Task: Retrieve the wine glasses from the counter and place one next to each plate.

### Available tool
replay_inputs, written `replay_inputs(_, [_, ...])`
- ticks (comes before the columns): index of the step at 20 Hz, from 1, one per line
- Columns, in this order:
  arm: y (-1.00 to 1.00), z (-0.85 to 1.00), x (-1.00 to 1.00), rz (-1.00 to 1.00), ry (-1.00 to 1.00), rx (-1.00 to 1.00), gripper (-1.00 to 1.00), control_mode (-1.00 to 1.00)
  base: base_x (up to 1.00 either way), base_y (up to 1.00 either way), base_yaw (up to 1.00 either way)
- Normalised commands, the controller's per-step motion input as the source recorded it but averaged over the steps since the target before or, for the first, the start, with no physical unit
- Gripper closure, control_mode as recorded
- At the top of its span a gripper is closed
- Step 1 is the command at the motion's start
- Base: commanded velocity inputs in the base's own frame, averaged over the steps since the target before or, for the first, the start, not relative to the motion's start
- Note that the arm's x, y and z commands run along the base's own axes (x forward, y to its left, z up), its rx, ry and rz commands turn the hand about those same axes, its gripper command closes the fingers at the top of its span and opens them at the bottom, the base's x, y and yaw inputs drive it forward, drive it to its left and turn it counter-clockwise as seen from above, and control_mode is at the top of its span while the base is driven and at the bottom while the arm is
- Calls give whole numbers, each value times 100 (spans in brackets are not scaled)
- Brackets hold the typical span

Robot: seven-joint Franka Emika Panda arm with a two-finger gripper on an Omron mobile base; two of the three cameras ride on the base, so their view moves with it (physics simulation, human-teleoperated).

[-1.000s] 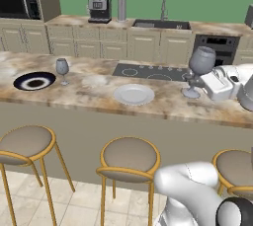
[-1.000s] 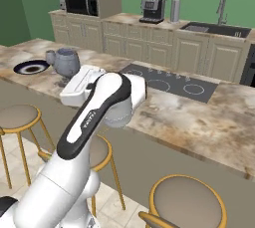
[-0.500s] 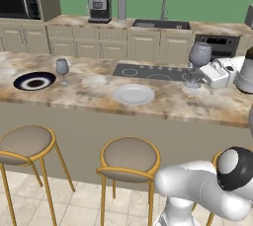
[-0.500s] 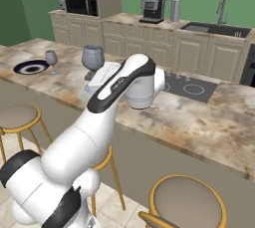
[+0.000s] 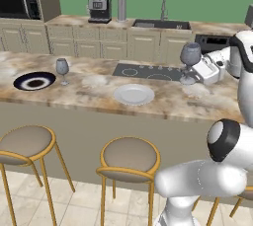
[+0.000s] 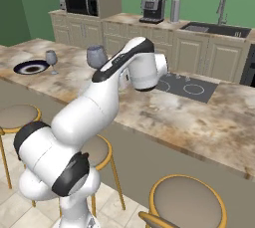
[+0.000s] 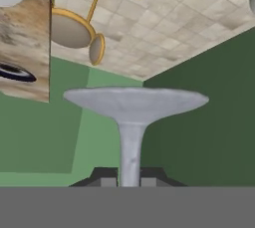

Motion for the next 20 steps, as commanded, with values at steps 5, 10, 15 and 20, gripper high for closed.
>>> replay_inputs(5, [0, -17, 26, 0, -2, 0, 100, -100, 0, 0, 0])
replay_inputs(10, [0, -23, 28, 0, 0, 0, 100, -100, 0, 0, 0])
replay_inputs(15, [0, -29, 44, -1, 0, -4, 100, -100, 0, 0, 0])
replay_inputs(20, [0, -41, 33, -1, 0, -3, 100, -100, 0, 0, 0])
